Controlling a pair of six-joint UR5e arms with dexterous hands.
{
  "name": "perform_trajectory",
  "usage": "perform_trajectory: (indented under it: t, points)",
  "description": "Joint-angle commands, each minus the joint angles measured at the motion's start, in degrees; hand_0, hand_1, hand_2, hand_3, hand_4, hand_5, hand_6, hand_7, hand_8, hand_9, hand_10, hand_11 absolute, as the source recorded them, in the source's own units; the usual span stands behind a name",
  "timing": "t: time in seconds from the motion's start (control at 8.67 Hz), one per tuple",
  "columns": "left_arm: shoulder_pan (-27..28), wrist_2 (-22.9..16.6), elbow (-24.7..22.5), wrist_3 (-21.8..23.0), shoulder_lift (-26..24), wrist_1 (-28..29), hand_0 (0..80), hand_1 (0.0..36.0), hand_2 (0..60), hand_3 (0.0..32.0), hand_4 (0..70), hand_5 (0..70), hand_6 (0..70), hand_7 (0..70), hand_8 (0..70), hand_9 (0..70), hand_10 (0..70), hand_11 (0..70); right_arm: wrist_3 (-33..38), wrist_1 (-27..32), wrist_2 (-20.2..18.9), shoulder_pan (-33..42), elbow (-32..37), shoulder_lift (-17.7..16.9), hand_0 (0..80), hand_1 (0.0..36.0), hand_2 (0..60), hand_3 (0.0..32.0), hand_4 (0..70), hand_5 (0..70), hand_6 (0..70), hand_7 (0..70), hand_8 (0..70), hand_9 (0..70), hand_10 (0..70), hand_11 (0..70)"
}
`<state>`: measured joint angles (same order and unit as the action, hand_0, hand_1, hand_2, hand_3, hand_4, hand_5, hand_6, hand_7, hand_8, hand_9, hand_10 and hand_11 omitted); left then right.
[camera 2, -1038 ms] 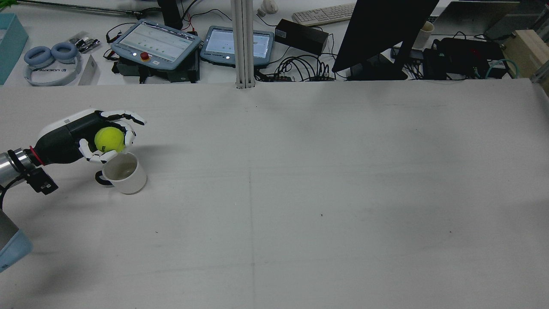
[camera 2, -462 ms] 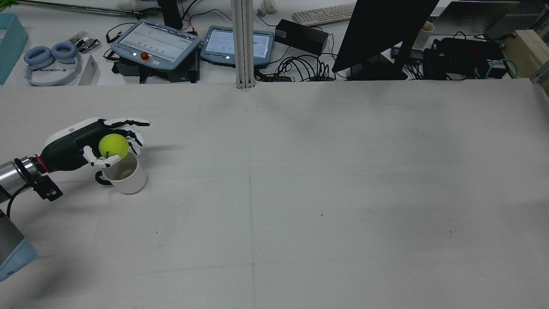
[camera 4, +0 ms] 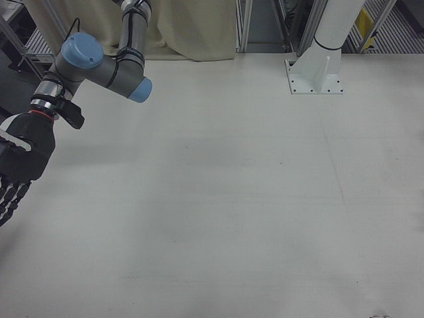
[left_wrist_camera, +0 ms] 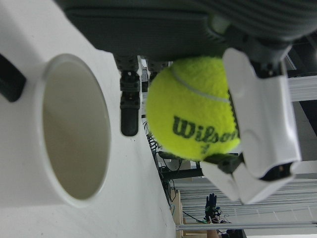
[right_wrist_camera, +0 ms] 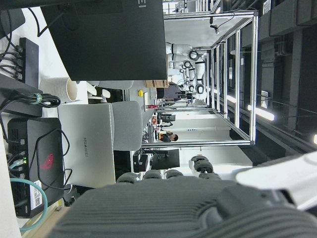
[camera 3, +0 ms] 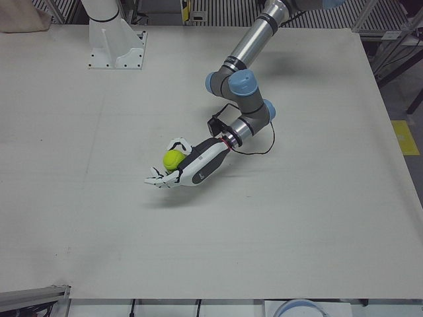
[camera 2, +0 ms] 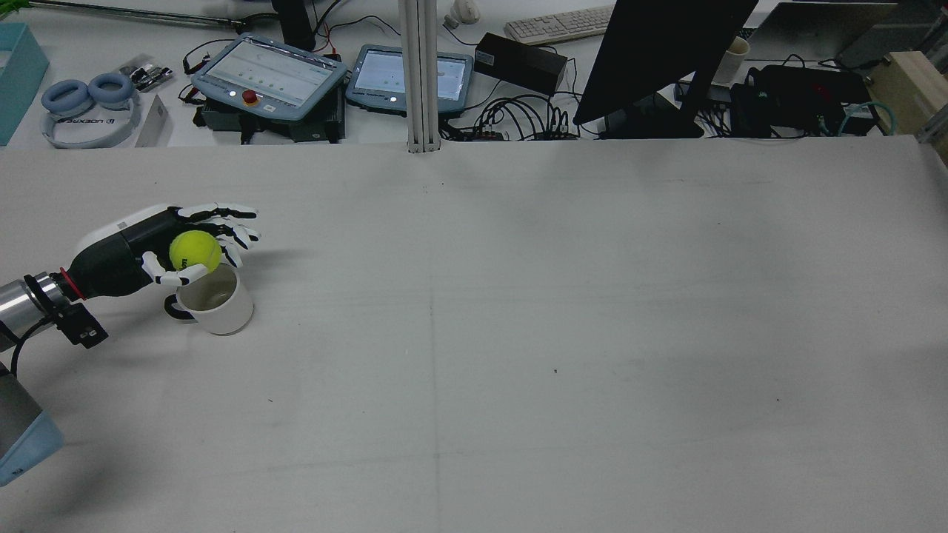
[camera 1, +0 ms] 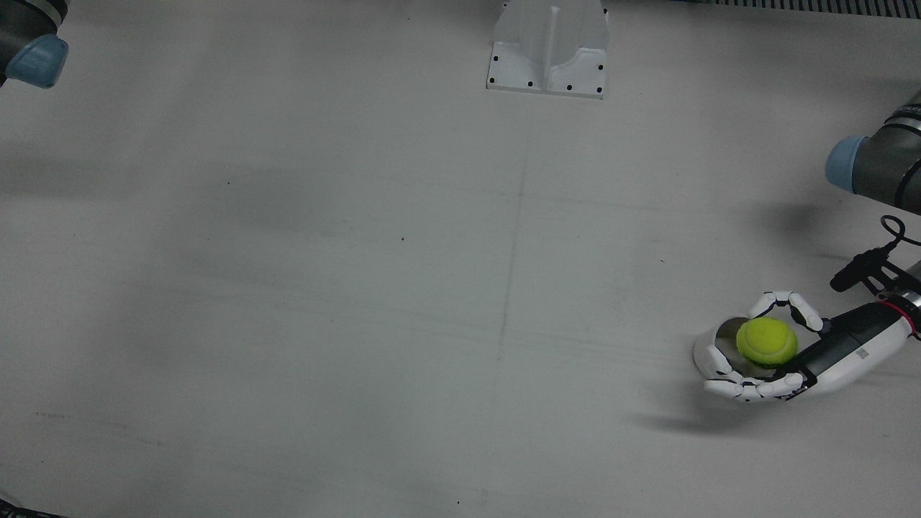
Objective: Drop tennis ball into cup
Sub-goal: 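Open the left hand fingers to drop the ball into the mug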
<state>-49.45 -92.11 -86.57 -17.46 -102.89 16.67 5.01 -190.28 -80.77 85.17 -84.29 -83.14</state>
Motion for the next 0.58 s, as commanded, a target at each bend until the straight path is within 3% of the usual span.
perform_trajectory:
  t: [0.0,0.12,0.23,0.35,0.46]
  points:
    - [-0.1,0.0,-0.1,0.9,0.1,-0.2,66.0,35.3,49.0,0.0,22.4,18.7,43.1,33.3,23.3,25.7,27.6,42.6,0.0,0.0,0.0,0.0,0.0,0.0,0.0,0.0,0.0,0.0,0.0,0.0,0.0,0.0,0.0,0.0,0.0,0.0]
    - [-0.1,0.1,-0.1,1.2,0.1,-0.2,80.0,36.0,35.4,0.0,22.6,22.7,50.6,33.1,25.7,26.7,28.6,44.7,0.0,0.0,0.0,0.0,0.0,0.0,0.0,0.0,0.0,0.0,0.0,0.0,0.0,0.0,0.0,0.0,0.0,0.0]
    - [-0.1,0.2,0.0,1.2,0.1,-0.1,80.0,36.0,27.1,0.0,22.6,23.0,43.1,35.2,24.8,27.7,29.4,46.2,0.0,0.0,0.0,0.0,0.0,0.0,0.0,0.0,0.0,0.0,0.0,0.0,0.0,0.0,0.0,0.0,0.0,0.0]
    - [-0.2,0.2,-0.3,1.3,0.1,-0.1,80.0,36.0,25.8,0.0,22.9,24.9,49.5,34.3,26.5,27.8,29.7,46.9,0.0,0.0,0.0,0.0,0.0,0.0,0.0,0.0,0.0,0.0,0.0,0.0,0.0,0.0,0.0,0.0,0.0,0.0]
    - [-0.2,0.1,-0.4,1.7,0.1,-0.1,80.0,36.0,24.5,0.0,22.9,24.6,45.5,35.1,25.7,28.0,30.0,47.3,0.0,0.0,0.0,0.0,0.0,0.0,0.0,0.0,0.0,0.0,0.0,0.0,0.0,0.0,0.0,0.0,0.0,0.0]
